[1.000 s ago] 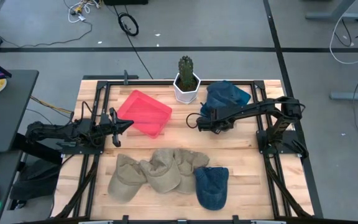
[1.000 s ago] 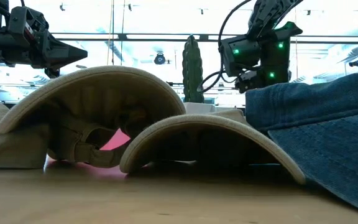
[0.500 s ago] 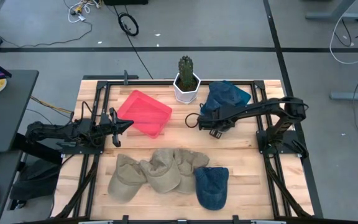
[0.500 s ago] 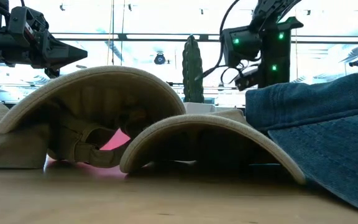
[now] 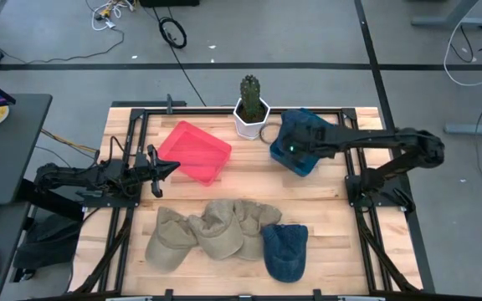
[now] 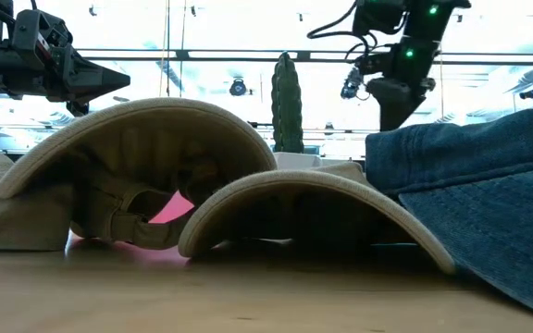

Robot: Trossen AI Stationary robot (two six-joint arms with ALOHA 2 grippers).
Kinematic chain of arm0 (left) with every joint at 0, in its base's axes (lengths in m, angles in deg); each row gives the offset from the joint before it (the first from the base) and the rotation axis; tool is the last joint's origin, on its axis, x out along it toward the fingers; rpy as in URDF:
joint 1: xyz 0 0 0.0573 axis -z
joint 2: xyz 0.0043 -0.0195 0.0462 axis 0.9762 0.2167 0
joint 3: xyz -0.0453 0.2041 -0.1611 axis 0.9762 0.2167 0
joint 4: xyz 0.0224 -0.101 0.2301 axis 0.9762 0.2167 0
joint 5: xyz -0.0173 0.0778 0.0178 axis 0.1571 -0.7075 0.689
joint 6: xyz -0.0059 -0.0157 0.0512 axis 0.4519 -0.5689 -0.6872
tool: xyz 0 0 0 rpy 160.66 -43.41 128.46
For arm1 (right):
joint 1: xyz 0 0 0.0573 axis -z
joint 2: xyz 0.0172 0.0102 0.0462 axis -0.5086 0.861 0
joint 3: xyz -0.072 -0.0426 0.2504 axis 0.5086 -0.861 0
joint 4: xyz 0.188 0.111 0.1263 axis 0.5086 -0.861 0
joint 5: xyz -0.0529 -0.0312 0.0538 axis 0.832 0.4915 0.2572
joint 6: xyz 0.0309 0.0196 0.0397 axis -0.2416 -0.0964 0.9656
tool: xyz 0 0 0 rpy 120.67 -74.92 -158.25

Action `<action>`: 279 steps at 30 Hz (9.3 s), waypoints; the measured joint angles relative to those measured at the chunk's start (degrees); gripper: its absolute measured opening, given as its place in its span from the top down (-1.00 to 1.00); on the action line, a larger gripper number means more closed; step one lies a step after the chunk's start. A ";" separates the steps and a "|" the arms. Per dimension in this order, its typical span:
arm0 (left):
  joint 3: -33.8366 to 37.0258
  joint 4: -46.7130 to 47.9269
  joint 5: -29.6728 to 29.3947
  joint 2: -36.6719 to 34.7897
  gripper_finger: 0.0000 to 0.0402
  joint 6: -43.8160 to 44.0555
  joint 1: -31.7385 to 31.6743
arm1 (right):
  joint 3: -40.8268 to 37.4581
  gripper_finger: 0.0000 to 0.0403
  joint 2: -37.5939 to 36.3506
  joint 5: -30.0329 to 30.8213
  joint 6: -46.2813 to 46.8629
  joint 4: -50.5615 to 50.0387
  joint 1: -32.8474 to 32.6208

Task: Pick & Place hat
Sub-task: Put the right blue cap into the blue bin, then put the blue cap into the blue bin

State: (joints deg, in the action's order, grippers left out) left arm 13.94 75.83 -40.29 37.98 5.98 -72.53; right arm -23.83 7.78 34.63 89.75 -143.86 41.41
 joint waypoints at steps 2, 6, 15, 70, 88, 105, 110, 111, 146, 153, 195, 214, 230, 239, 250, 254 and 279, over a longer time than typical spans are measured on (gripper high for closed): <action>0.00 0.00 -0.02 0.00 0.97 0.01 0.00 | 0.00 0.02 -0.02 -1.18 -3.00 3.89 2.37; 0.00 0.00 0.00 0.00 0.97 0.01 -0.01 | 0.00 0.07 -0.02 -8.85 -6.63 9.10 8.58; -0.02 0.00 0.00 0.00 0.97 0.00 -0.02 | 0.00 0.08 0.58 -18.54 -10.46 15.87 22.60; 0.00 0.00 0.00 0.00 0.97 0.00 -0.01 | -0.02 0.96 13.75 -21.40 -9.40 5.17 31.03; -0.01 0.00 0.00 0.00 0.97 0.00 -0.01 | -0.02 0.92 17.44 -22.37 -8.98 6.23 30.94; 0.00 -0.01 -0.01 0.00 0.97 0.01 -0.01 | 0.00 0.89 20.55 -20.38 -13.54 8.53 31.33; 0.00 0.00 -0.02 0.00 0.97 0.00 0.00 | 0.00 0.74 20.55 -20.36 -14.90 8.56 31.33; 0.00 0.00 0.00 0.00 0.97 0.02 0.00 | 0.00 0.69 20.55 -20.36 -14.92 8.56 31.33; 0.00 -0.01 -0.02 0.00 0.97 0.01 -0.01 | 0.00 0.08 2.93 -26.14 6.31 6.03 31.29; 0.00 0.00 -0.02 0.00 0.97 0.01 0.00 | 0.00 0.08 2.41 -34.37 11.07 5.02 31.19; 0.00 0.00 -0.02 0.00 0.97 0.00 -0.02 | 0.00 0.08 -6.82 -34.26 18.09 13.17 -13.52; 0.00 0.00 -0.01 0.00 0.97 0.00 -0.01 | 0.02 0.08 -6.29 -16.62 31.36 7.64 -35.04; 0.00 -0.01 0.00 0.00 0.97 0.01 0.00 | 7.06 0.08 1.35 -14.91 34.15 5.77 -42.46; 0.00 -0.01 0.00 0.00 0.97 0.02 -0.01 | 17.92 0.08 9.50 -12.82 33.09 -0.98 -46.66; -0.01 -0.01 -0.01 0.00 0.97 0.00 -0.01 | 18.99 0.08 16.39 -15.42 34.22 -0.71 -51.78; 0.00 0.00 0.00 0.00 0.97 0.00 0.00 | 18.99 0.08 18.70 -15.41 34.28 2.58 -53.14; 0.00 0.00 0.00 0.00 0.97 0.02 0.00 | 8.35 0.08 22.73 -16.90 37.09 14.42 -54.55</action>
State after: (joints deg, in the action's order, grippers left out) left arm 13.94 75.83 -40.29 37.98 6.00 -72.53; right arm -15.48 30.51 17.73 126.84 -129.44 -13.13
